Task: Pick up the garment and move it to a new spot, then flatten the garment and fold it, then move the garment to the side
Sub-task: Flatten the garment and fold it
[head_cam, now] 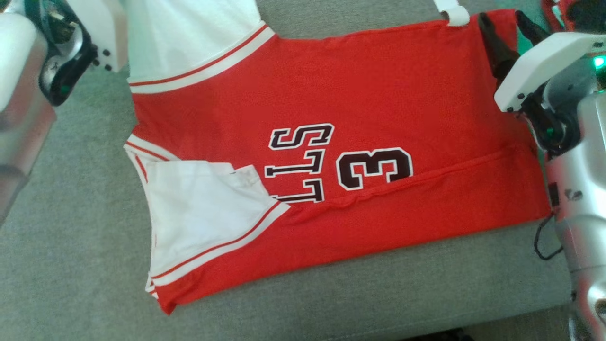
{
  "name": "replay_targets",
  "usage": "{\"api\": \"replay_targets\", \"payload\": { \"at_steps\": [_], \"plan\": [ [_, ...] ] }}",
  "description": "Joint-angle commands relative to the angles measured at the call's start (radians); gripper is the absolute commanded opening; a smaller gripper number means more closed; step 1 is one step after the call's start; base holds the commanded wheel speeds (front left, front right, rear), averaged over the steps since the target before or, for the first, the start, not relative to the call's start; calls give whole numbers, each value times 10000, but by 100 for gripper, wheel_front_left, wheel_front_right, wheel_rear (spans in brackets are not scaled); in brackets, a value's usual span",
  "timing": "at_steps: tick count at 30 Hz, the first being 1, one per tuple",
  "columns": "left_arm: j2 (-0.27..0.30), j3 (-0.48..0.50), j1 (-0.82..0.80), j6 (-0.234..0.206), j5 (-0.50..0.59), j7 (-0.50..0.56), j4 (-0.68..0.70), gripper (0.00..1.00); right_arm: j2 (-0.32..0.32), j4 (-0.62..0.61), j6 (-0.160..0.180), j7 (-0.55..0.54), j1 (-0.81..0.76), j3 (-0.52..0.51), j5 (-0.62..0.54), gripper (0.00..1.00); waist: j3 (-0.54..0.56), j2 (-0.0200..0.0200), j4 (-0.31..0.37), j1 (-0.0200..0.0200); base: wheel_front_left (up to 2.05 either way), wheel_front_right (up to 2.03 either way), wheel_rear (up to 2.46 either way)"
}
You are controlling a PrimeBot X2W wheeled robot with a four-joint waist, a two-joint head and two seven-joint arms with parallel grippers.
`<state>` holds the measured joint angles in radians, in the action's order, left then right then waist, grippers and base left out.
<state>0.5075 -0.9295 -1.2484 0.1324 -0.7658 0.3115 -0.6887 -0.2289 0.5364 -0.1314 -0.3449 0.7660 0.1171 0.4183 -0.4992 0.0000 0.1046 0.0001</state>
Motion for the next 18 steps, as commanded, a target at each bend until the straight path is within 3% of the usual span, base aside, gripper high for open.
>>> {"api": "replay_targets", "payload": {
  "at_steps": [1, 6, 7, 8, 10, 12, 13, 14, 18],
  "plan": [
    [301, 279, -654, -18, -80, -125, 162, 0, -57, -92, 7, 22, 250, 122, -9, 100, -47, 0, -112, -1, 0, 0, 0],
    [307, 24, -737, -17, -222, -233, 63, 0, -11, 533, 7, 159, 629, 255, 35, 100, -61, 0, -220, -1, 0, 0, 0],
    [318, -20, -754, -17, -249, -256, 42, 0, -17, 620, 7, 203, 691, 270, 40, 95, -61, 0, -233, -1, 0, 0, 0],
    [329, -59, -768, -17, -278, -282, 15, 0, -25, 699, 7, 247, 745, 286, 34, 82, -56, 0, -243, -1, 0, 0, 0],
    [346, -138, -791, -17, -330, -333, -44, 0, -57, 838, 7, 340, 838, 303, -13, 44, -43, 0, -260, -1, 0, 0, 0],
    [345, -210, -808, -17, -372, -400, -104, 0, -106, 947, 7, 465, 939, 295, -50, 23, -25, 0, -280, -1, 0, 0, 0],
    [350, -244, -822, -17, -361, -474, -134, 0, -113, 988, 7, 534, 988, 280, -36, 4, -17, 0, -291, -1, 0, 0, 0],
    [359, -281, -843, -17, -321, -584, -170, 0, -110, 1030, 7, 581, 1035, 264, -1, 0, -9, 0, -301, -1, 0, 0, 0],
    [428, -483, -1050, -18, 58, -1343, -235, 0, -164, 1099, 7, 793, 1260, 217, 141, 0, 14, 0, -347, -1, 0, 0, 0]
  ]
}}
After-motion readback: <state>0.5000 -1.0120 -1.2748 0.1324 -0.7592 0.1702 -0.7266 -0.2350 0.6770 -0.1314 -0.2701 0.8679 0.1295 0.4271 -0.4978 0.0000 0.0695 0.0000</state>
